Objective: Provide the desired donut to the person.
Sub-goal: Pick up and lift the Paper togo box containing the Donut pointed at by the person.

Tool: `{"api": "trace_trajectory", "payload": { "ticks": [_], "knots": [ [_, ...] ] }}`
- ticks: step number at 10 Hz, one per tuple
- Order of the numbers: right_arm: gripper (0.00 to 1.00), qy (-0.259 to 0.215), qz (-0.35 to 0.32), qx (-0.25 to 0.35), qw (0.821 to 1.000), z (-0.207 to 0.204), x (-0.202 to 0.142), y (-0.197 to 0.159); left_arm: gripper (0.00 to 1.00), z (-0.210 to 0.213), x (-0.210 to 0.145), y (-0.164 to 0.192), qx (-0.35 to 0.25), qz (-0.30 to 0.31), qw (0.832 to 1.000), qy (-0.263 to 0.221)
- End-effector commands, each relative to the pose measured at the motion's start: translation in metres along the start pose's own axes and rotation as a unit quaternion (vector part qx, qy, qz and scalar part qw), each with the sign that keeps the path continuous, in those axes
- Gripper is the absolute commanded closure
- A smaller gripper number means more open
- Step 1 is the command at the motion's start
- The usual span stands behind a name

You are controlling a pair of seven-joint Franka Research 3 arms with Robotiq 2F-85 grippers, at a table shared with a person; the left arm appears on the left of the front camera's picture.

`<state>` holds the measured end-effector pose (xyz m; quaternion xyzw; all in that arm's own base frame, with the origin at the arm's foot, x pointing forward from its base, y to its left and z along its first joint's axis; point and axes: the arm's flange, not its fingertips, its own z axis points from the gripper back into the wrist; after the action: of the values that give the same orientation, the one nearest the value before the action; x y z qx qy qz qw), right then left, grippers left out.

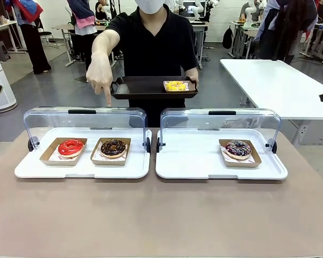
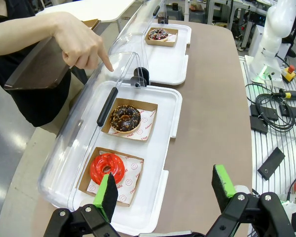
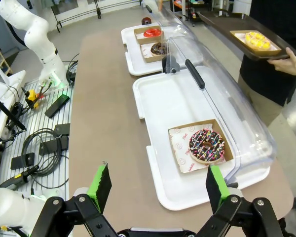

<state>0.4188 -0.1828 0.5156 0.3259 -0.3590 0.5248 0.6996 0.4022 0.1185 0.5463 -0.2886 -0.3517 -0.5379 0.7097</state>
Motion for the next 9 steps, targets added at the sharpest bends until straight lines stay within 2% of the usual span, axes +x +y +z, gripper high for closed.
{"api": "trace_trajectory", "payload": {
  "ticks": [1, 2, 4, 5, 7, 9],
  "knots": [
    [0.00, -0.001, 0.000, 0.001, 1.000, 0.002, 0.001, -0.001, 0.00, -0.010, 0.019, 0.002, 0.004, -0.012, 1.000, 0.017],
    [0.00, -0.001, 0.000, 0.001, 1.000, 0.002, 0.001, -0.001, 0.00, -0.022, 0.043, -0.001, 0.004, -0.031, 0.998, 0.052],
    [0.00, -0.001, 0.000, 0.001, 1.000, 0.002, 0.001, -0.001, 0.00, -0.063, 0.089, -0.007, 0.012, -0.079, 0.985, 0.154],
    [0.00, -0.001, 0.000, 0.001, 1.000, 0.002, 0.001, -0.001, 0.00, -0.091, 0.102, -0.010, 0.018, -0.096, 0.975, 0.198],
    [0.00, -0.001, 0.000, 0.001, 1.000, 0.002, 0.001, -0.001, 0.00, -0.157, 0.120, -0.013, 0.020, -0.134, 0.945, 0.299],
    [0.00, -0.001, 0.000, 0.001, 1.000, 0.002, 0.001, -0.001, 0.00, -0.209, 0.127, -0.013, 0.023, -0.156, 0.925, 0.347]
  ]
}}
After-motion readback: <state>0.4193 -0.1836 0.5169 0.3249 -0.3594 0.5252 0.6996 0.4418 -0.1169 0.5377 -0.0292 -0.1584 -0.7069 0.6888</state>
